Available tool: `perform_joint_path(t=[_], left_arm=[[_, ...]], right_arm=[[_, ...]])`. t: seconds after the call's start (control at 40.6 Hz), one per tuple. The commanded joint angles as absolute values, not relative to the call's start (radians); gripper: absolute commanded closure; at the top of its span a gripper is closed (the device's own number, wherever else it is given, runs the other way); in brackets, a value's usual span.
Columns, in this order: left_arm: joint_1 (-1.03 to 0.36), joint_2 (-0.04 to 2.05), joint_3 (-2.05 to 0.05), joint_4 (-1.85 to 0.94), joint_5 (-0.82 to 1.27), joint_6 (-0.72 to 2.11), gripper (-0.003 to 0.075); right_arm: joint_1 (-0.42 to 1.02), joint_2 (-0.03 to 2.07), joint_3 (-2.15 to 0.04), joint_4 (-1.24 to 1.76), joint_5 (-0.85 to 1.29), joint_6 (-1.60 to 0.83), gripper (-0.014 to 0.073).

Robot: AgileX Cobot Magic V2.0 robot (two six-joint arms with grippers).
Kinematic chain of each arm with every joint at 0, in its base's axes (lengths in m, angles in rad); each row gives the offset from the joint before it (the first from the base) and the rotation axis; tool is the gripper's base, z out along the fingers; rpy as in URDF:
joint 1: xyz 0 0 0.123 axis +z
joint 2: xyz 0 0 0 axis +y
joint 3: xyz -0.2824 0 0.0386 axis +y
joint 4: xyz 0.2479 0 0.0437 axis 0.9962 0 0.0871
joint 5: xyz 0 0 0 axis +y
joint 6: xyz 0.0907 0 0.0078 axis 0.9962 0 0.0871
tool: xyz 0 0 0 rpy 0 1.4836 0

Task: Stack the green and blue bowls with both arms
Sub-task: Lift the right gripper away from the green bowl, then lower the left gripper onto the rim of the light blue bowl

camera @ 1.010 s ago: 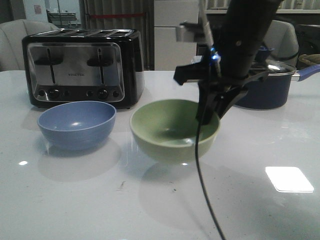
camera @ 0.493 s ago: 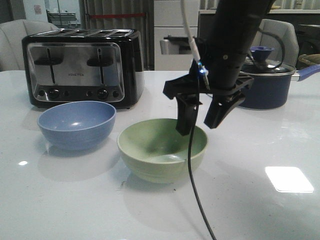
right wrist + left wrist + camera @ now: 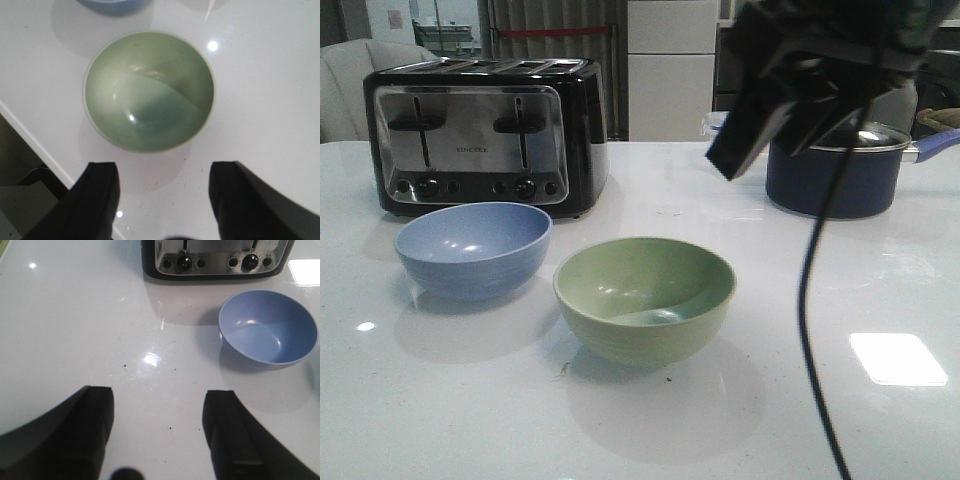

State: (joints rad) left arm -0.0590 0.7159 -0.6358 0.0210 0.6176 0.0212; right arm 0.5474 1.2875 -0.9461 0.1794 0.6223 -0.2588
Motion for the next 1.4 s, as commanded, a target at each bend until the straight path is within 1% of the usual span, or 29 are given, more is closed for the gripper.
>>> perform_joint_path(t=[0.0, 0.074, 0.099, 0.197, 0.246, 0.468, 0.739, 0.862, 0.985, 1.281, 1.379], left_arm=[[-0.072, 0.736, -0.667, 0.011, 0.540, 0.014, 0.0277], [-0.072, 0.752, -0.667, -0.023, 0.536, 0.047, 0.0260], [-0.074, 0.764, -0.667, -0.036, 0.534, 0.066, 0.0241], [-0.110, 0.825, -0.682, -0.109, 0.514, 0.108, 0.0106], [-0.140, 0.871, -0.700, -0.111, 0.509, 0.108, 0.0077], [-0.230, 1.161, -0.860, -0.113, 0.509, 0.108, 0.0078], [-0.232, 1.480, -1.063, -0.113, 0.509, 0.108, 0.0080], [-0.232, 1.611, -1.143, -0.113, 0.508, 0.108, 0.0106], [-0.232, 1.713, -1.211, -0.113, 0.503, 0.108, 0.0162], [-0.232, 1.863, -1.296, -0.113, 0.485, 0.108, 0.0334], [-0.232, 1.871, -1.298, -0.113, 0.485, 0.108, 0.0416]], right_arm=[[0.550, 1.146, -0.872, 0.182, 0.539, -0.271, 0.0097], [0.550, 1.068, -0.799, 0.182, 0.533, -0.271, 0.0097], [0.550, 1.048, -0.780, 0.182, 0.531, -0.271, 0.0097], [0.550, 0.940, -0.688, 0.188, 0.494, -0.271, 0.0097], [0.550, 0.911, -0.667, 0.189, 0.475, -0.271, 0.0097], [0.550, 0.899, -0.663, 0.189, 0.480, -0.271, 0.0097], [0.550, 0.899, -0.663, 0.189, 0.480, -0.271, 0.0097], [0.550, 0.899, -0.663, 0.189, 0.480, -0.271, 0.0097], [0.550, 0.899, -0.663, 0.189, 0.481, -0.271, 0.0097], [0.550, 0.899, -0.663, 0.189, 0.482, -0.271, 0.0097], [0.550, 0.899, -0.663, 0.189, 0.483, -0.271, 0.0097]])
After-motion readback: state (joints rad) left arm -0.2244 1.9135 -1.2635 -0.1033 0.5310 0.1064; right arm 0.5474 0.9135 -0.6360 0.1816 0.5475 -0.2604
